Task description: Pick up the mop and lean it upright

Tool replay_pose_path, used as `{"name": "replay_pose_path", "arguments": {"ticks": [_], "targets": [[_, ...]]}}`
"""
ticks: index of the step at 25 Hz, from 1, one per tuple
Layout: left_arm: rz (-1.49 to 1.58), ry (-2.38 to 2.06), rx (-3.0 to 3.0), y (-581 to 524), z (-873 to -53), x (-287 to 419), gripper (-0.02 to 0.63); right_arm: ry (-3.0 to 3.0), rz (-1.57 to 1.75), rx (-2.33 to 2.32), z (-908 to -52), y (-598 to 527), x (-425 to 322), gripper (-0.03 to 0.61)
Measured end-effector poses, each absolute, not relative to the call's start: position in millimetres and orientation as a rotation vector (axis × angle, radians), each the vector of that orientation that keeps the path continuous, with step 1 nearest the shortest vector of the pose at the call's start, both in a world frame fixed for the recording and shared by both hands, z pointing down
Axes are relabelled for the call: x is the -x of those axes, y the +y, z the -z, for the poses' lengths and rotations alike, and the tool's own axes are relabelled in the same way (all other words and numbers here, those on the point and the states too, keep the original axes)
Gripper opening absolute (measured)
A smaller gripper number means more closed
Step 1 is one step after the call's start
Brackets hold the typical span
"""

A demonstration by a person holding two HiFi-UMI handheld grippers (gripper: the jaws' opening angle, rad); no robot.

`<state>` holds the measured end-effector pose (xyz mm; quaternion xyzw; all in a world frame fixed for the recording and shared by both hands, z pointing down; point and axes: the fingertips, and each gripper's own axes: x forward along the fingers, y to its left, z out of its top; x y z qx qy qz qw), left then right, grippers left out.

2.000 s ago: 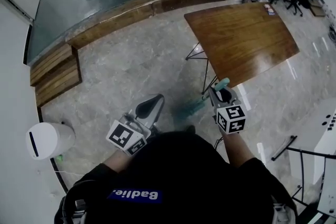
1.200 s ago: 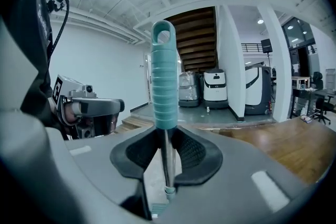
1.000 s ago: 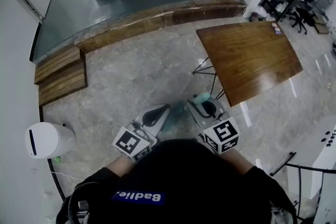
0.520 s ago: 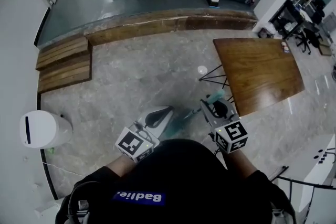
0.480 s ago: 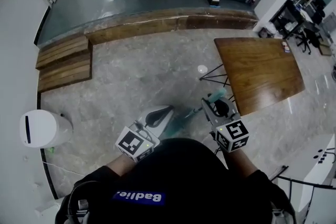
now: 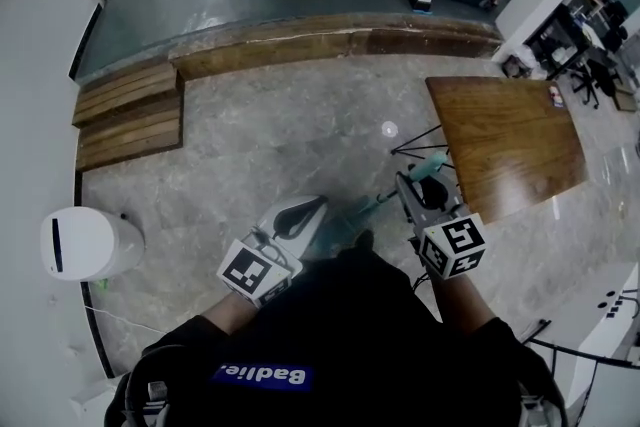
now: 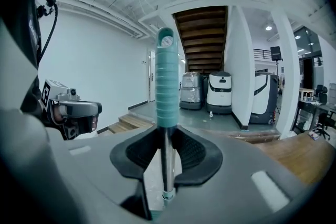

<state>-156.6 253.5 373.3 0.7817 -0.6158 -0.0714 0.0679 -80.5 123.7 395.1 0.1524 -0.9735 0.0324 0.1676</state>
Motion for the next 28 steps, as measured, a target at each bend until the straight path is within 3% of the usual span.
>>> {"name": "replay_pose_path", "arguments": {"ticks": [11, 28], "targets": [[0.115, -1.987, -2.246, 170, -378, 210, 0.017, -2.821, -0.164, -0.283, -407, 39, 147, 0.106], [0.04, -1.92, -2.235, -67, -379, 220, 0.017, -2.892, -0.186, -0.102, -420, -144, 208, 0.106]]}}
